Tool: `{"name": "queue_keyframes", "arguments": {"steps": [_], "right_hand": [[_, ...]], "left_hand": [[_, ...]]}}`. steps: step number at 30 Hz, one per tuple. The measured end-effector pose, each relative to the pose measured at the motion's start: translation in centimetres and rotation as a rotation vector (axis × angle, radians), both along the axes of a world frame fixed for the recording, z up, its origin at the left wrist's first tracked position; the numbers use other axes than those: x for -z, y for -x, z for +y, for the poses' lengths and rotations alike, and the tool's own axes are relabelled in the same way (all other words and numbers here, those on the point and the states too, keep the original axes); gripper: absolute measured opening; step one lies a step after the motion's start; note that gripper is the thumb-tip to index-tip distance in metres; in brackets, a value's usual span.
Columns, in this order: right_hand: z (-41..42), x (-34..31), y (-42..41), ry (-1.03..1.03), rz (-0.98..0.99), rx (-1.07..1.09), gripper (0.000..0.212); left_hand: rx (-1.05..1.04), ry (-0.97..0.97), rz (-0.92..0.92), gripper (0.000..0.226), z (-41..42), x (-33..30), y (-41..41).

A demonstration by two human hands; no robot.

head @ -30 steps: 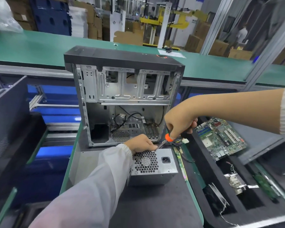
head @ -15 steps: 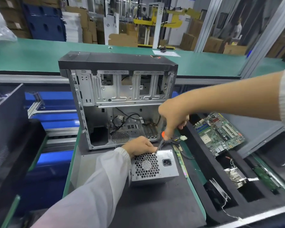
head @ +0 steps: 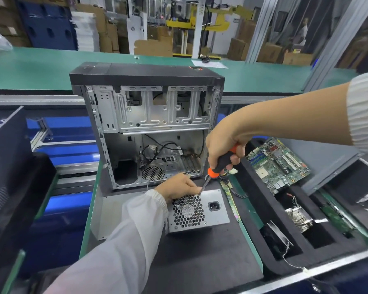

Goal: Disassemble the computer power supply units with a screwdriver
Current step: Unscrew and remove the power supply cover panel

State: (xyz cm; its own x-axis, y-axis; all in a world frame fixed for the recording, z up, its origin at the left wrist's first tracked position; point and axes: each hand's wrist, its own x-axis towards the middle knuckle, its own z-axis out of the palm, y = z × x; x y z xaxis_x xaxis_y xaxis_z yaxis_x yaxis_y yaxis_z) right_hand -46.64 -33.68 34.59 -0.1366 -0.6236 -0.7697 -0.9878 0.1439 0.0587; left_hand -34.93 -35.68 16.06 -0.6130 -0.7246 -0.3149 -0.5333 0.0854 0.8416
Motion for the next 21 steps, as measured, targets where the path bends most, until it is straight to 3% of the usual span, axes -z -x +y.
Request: {"name": "queue_keyframes", "arguments": {"steps": [7, 10, 12, 16, 19, 21], "right_hand": [[3.1, 0.2, -1.4, 0.11, 0.239, -0.553, 0.032], [4.3, 0.7, -2.4, 0.193, 0.446, -0.94, 0.021], [5.0, 1.2, -2.5, 0.289, 0.609, -1.253, 0.01], [5.9, 2.1, -2.1, 0.478, 0.71, -1.73, 0.038], [5.9, 2.4, -2.4, 0.515, 0.684, -1.736, 0.032], [5.5, 1.4, -2.8, 0.546, 0.527, -1.409, 0.032]], "left_hand": [[-0.048, -0.019, 0.019, 0.031, -0.1, 0.2, 0.3], [-0.049, -0.013, 0.004, 0.043, -0.2, 0.4, 0.3], [-0.051, -0.019, 0.032, 0.028, -0.4, 0.7, 0.2], [-0.022, 0.039, 0.011, 0.006, -0.7, 0.7, 0.3], [-0.005, 0.044, 0.013, 0.036, -0.8, 0.5, 0.5], [0.004, 0.074, 0.01, 0.044, -0.8, 0.6, 0.3]]}}
